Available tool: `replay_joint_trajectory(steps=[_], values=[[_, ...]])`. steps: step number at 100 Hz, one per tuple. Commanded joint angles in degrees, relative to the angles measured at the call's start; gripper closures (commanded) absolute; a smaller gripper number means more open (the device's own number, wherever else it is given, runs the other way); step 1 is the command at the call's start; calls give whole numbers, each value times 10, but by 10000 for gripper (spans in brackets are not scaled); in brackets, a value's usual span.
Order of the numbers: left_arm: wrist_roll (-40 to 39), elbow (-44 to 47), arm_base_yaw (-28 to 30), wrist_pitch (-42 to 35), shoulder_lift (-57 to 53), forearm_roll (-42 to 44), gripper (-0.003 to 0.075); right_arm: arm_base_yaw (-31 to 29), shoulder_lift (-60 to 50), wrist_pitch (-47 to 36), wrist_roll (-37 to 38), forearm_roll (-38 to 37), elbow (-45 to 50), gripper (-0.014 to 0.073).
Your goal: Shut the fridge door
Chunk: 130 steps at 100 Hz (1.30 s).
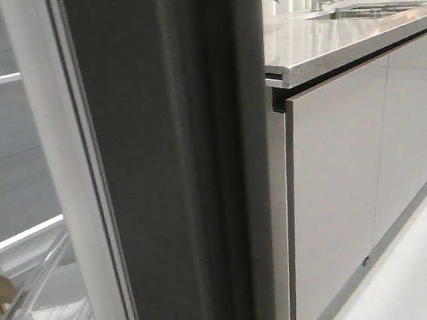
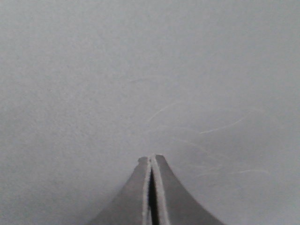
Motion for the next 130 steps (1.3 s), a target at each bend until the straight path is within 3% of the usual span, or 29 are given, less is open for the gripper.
replay_joint_trajectory(steps=[1, 40, 99, 130], values=[[-2, 16, -6, -44, 11, -1, 741, 2, -3, 1, -8, 47, -19, 670], [-2, 16, -6, -44, 11, -1, 741, 19, 20, 33, -8, 70, -24, 670], [-2, 16, -6, -44, 11, -1, 741, 98, 60, -10, -8, 75, -24, 670], [-2, 16, -6, -44, 11, -1, 741, 111, 86, -13, -8, 76, -24, 670]])
